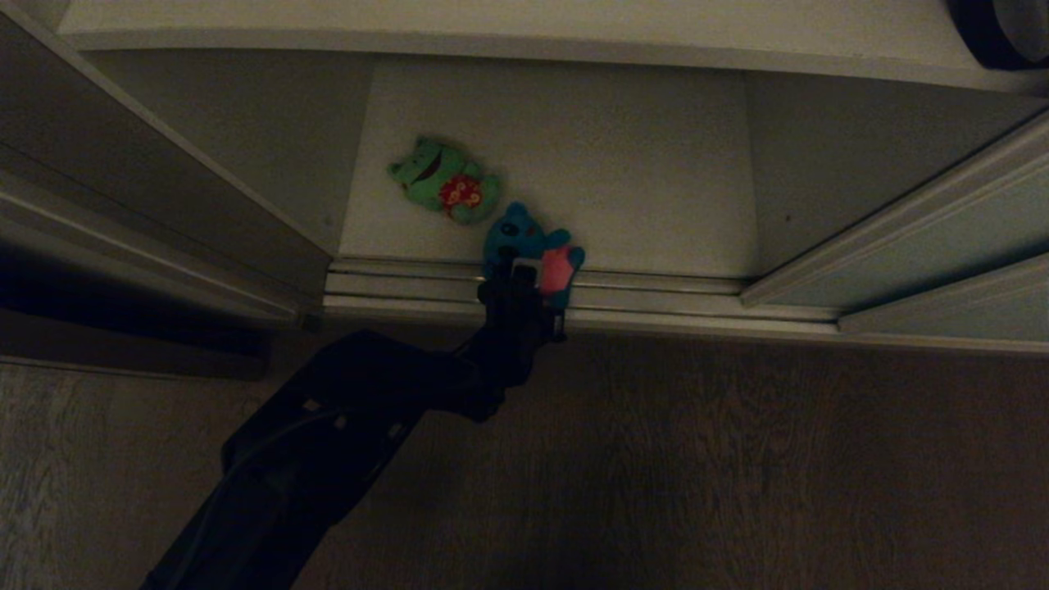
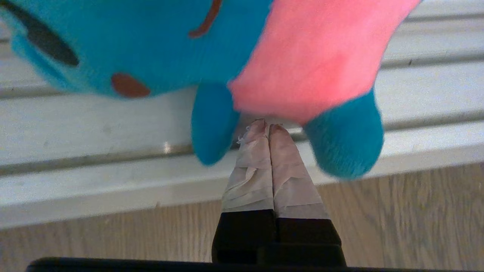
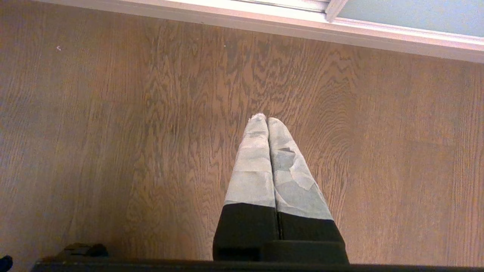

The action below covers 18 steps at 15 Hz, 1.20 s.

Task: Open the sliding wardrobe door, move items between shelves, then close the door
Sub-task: Place the blue doll on the lower shelf

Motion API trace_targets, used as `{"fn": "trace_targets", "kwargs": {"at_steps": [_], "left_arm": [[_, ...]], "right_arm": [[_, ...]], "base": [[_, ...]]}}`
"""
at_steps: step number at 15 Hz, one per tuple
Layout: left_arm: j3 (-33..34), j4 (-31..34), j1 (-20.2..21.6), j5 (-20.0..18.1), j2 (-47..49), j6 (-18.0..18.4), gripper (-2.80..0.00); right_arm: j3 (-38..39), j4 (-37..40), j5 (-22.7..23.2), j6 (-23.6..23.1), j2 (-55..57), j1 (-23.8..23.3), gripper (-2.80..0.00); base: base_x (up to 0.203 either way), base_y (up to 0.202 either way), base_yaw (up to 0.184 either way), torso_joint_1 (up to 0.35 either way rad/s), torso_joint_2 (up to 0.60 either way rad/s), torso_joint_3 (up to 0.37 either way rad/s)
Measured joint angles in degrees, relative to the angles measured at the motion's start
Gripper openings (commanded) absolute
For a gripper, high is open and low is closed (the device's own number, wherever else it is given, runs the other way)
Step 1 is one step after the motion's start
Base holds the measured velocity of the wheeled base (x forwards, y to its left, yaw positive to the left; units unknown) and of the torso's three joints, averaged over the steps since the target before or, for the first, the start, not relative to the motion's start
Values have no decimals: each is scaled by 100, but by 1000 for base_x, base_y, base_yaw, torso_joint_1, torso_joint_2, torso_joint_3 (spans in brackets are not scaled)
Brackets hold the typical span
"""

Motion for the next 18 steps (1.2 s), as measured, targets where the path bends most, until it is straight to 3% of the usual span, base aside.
{"fn": "trace_targets", "kwargs": {"at_steps": [7, 16, 18], "left_arm": [[-102, -1311, 5, -33, 116, 403, -280], [-107, -1671, 38, -223, 389, 734, -280], [-107, -2078, 38, -226, 440, 846, -280]], "right_arm": [[0, -2, 0, -2, 2, 0, -280], [0, -2, 0, -5, 2, 0, -280], [0, 0, 0, -5, 2, 0, -280]], "base": [[0, 0, 0, 0, 0, 0], [0, 0, 0, 0, 0, 0], [0, 0, 0, 0, 0, 0]]}}
